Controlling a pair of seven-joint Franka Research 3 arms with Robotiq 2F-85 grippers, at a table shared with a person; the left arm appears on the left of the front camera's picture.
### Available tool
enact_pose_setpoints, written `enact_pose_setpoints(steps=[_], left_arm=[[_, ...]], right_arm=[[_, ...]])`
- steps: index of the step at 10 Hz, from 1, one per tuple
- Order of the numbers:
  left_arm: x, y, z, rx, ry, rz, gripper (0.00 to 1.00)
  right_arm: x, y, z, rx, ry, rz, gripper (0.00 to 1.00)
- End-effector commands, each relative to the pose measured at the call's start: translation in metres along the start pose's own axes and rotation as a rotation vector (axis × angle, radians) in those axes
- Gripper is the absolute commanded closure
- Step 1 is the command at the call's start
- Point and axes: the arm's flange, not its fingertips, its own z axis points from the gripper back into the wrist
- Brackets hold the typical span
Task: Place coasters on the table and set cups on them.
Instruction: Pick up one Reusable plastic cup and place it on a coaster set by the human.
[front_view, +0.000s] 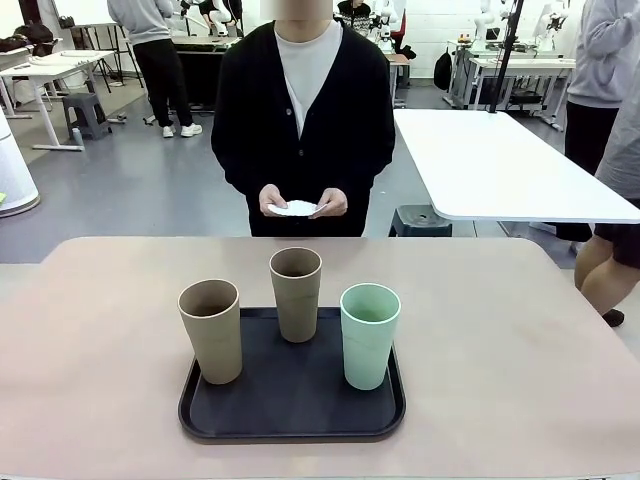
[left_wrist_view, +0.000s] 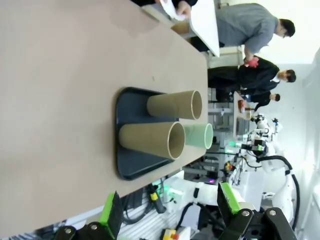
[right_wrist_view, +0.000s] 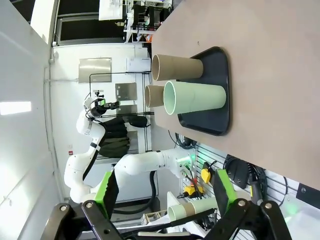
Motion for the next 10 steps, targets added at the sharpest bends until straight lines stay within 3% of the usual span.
enact_pose_setpoints(steps=[1, 10], left_arm=[[0.0005, 0.0027, 0.0039, -0.015, -0.007, 0.003, 0.00], [0.0005, 0.0027, 0.0039, -0.015, -0.007, 0.003, 0.00]], right_arm=[[-0.0006, -0.0015, -0.0013, 0.012, 0.003, 0.000, 0.00], [-0.0006, -0.0015, -0.0013, 0.012, 0.003, 0.000, 0.00]])
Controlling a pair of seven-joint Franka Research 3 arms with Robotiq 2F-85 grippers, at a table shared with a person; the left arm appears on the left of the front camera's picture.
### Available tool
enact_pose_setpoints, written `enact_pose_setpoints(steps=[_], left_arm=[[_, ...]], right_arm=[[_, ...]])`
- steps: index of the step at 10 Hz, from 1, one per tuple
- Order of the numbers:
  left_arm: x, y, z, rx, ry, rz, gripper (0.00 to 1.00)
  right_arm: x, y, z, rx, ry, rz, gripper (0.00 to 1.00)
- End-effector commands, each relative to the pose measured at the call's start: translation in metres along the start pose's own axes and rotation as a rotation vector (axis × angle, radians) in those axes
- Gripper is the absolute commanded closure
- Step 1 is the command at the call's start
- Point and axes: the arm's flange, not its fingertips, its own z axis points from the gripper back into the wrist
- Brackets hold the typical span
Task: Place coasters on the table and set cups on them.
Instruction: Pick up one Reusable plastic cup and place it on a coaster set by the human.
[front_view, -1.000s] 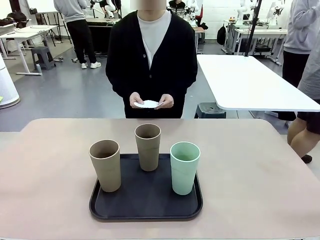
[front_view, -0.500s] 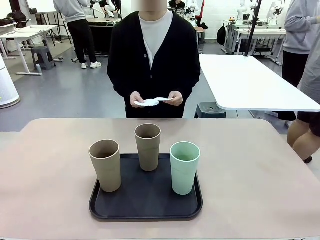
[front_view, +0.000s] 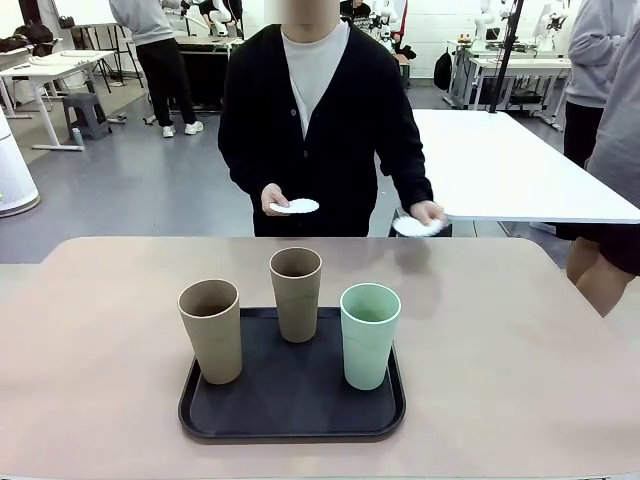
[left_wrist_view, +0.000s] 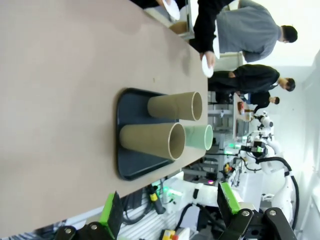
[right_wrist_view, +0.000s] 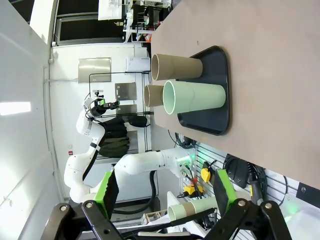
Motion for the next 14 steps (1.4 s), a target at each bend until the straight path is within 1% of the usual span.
enact_pose_setpoints(steps=[1, 14], left_arm=[[0.0006, 0.0009, 0.0015, -0.013, -0.002, -0.003, 0.00], [0.0006, 0.0009, 0.0015, -0.013, -0.002, -0.003, 0.00]], right_arm=[[0.0000, -0.0015, -0.0015, 0.013, 0.003, 0.003, 0.00], [0.0000, -0.0015, -0.0015, 0.013, 0.003, 0.003, 0.00]])
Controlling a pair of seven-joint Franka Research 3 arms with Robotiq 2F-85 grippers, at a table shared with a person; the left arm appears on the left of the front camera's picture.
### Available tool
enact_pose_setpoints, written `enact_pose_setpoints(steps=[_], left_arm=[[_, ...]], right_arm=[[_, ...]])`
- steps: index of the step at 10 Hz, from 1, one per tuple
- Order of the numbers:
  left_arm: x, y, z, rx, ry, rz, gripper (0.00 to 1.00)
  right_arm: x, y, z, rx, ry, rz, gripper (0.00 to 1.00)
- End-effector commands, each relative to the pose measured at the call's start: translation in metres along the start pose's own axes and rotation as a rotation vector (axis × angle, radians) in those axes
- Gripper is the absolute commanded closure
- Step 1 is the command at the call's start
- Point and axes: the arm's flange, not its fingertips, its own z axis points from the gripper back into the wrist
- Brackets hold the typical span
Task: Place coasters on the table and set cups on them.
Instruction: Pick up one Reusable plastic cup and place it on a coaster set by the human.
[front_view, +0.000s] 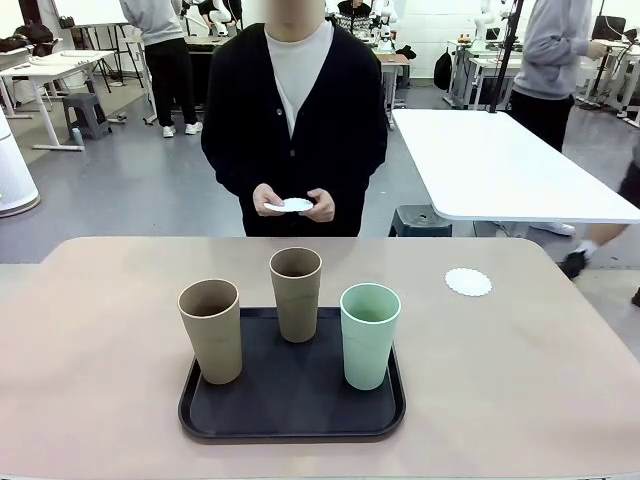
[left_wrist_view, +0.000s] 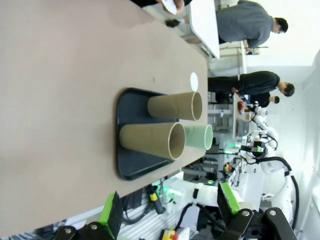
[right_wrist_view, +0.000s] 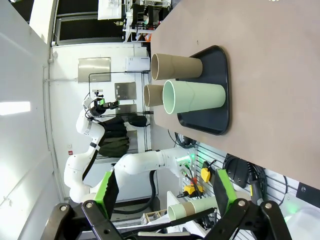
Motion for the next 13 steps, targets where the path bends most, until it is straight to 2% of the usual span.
enact_pose_setpoints(steps=[1, 7, 8, 9, 10, 11, 12, 13], left_arm=[[0.001, 0.001, 0.001, -0.013, -0.002, -0.003, 0.00], [0.001, 0.001, 0.001, -0.013, -0.002, -0.003, 0.00], [0.001, 0.001, 0.001, -0.013, -0.002, -0.003, 0.00], [0.001, 0.001, 0.001, -0.013, -0.002, -0.003, 0.00], [0.001, 0.001, 0.001, -0.013, -0.002, -0.003, 0.00], [0.001, 0.001, 0.001, -0.013, -0.002, -0.003, 0.00], [0.001, 0.001, 0.001, -0.013, -0.002, -0.003, 0.00], [0.001, 0.001, 0.001, -0.013, -0.002, -0.003, 0.00]], right_arm=[[0.000, -0.002, -0.001, 0.015, 0.001, 0.003, 0.00], [0.000, 0.000, 0.000, 0.000, 0.000, 0.000, 0.00], [0.008, 0.017, 0.000, -0.146, 0.065, 0.133, 0.00], [0.020, 0.030, 0.000, -0.253, 0.061, 0.179, 0.00], [0.045, 0.051, -0.008, -0.411, 0.064, 0.224, 0.00], [0.065, 0.071, -0.027, -0.594, 0.116, 0.252, 0.00], [0.083, 0.089, -0.053, -0.706, 0.178, 0.310, 0.00], [0.102, 0.104, -0.084, -0.786, 0.167, 0.390, 0.00]])
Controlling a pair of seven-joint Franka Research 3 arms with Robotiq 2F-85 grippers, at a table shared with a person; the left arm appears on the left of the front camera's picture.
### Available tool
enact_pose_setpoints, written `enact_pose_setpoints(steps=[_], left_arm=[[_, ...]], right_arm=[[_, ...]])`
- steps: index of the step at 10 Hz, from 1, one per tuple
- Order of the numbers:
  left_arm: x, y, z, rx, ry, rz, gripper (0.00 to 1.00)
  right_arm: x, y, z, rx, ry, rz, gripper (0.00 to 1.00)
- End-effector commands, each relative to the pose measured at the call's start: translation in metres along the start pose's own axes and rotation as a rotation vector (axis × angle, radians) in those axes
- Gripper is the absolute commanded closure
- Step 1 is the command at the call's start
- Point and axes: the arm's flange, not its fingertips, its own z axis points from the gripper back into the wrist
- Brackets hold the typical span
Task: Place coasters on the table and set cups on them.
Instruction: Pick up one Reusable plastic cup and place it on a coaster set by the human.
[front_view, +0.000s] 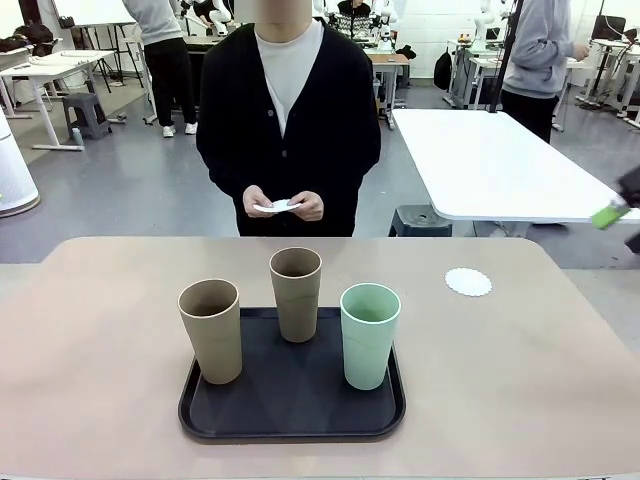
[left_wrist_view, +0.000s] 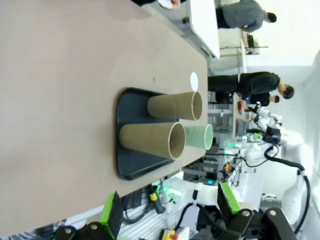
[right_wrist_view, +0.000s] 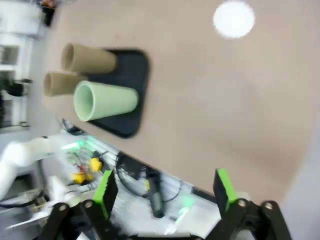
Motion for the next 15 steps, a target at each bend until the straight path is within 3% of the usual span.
enact_pose_setpoints(steps=[1, 2, 4, 5, 6, 8, 11, 12, 15], left_arm=[[0.000, 0.001, 0.002, -0.013, -0.004, -0.004, 0.00], [0.000, 0.001, 0.002, -0.013, -0.004, -0.004, 0.00], [0.000, 0.001, 0.002, -0.013, -0.004, -0.004, 0.00], [0.000, 0.001, 0.002, -0.013, -0.004, -0.004, 0.00], [0.000, 0.001, 0.002, -0.013, -0.004, -0.004, 0.00], [0.000, 0.001, 0.002, -0.013, -0.004, -0.004, 0.00], [0.000, 0.001, 0.002, -0.013, -0.004, -0.004, 0.00], [0.000, 0.001, 0.002, -0.013, -0.004, -0.004, 0.00], [0.000, 0.001, 0.002, -0.013, -0.004, -0.004, 0.00]], right_arm=[[0.050, 0.026, -0.039, -0.122, 0.023, 0.161, 0.00], [0.063, 0.048, -0.067, -0.120, 0.045, 0.317, 0.00], [0.068, 0.084, -0.110, -0.111, 0.083, 0.491, 0.00], [0.056, 0.101, -0.123, -0.034, 0.175, 0.564, 0.00], [0.044, 0.110, -0.126, 0.045, 0.254, 0.616, 0.00], [0.025, 0.114, -0.115, 0.186, 0.292, 0.698, 0.00], [0.006, 0.101, -0.102, 0.274, 0.252, 0.745, 0.00], [0.017, 0.116, -0.109, 0.213, 0.290, 0.733, 0.00], [0.017, 0.116, -0.109, 0.213, 0.290, 0.733, 0.00]])
